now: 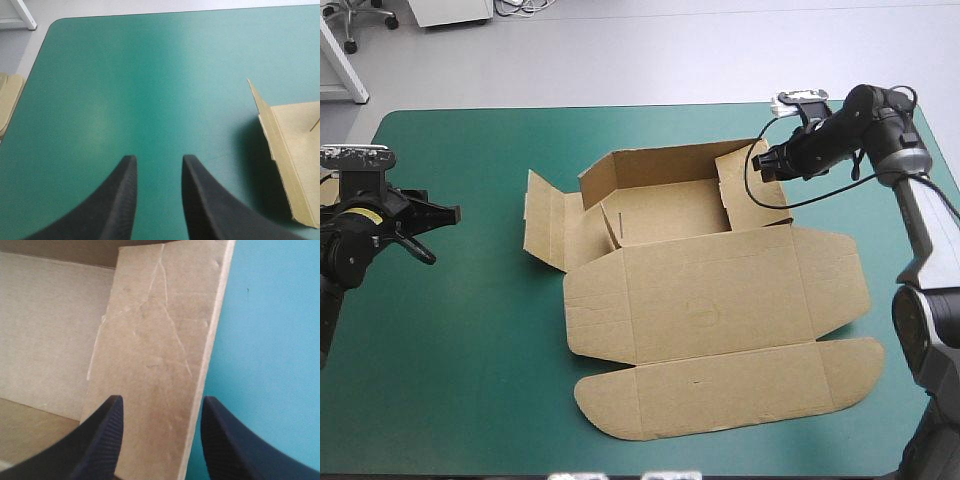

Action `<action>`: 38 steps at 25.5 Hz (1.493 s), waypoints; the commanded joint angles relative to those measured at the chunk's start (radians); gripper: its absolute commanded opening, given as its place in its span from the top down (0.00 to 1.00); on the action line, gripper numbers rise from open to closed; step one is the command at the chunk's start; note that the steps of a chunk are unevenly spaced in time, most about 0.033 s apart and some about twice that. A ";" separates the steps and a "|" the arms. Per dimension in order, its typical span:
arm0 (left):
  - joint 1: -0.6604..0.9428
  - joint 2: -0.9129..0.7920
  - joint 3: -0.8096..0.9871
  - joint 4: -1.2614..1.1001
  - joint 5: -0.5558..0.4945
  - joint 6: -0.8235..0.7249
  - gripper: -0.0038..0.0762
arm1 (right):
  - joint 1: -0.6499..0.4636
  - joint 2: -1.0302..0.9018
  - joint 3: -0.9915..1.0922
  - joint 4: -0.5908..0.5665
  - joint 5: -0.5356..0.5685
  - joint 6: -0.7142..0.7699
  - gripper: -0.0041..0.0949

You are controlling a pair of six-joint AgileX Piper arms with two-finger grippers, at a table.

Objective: Fold the box

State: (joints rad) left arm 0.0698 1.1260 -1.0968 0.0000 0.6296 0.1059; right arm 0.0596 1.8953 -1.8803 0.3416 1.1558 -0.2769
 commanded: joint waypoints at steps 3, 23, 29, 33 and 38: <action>-0.001 -0.018 -0.029 -0.008 -0.071 0.004 0.67 | -0.004 -0.202 0.086 -0.021 -0.042 -0.007 0.52; -0.001 -0.002 -0.029 -0.019 -0.075 0.004 0.67 | 0.003 -0.403 0.581 0.302 -0.574 -0.347 0.52; -0.001 -0.002 -0.029 -0.018 -0.064 0.011 0.67 | 0.003 -0.266 0.409 0.029 -0.414 -0.119 0.41; -0.001 -0.002 -0.029 -0.018 -0.068 0.011 0.67 | 0.012 -0.194 0.338 0.043 -0.343 -0.117 0.34; -0.001 -0.002 -0.029 -0.013 -0.068 0.011 0.67 | 0.040 -0.125 0.304 0.016 -0.330 -0.088 0.32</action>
State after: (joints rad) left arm 0.0698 1.1440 -1.0968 0.0000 0.6292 0.1181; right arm 0.0841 1.7891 -1.5337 0.3638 0.8433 -0.3877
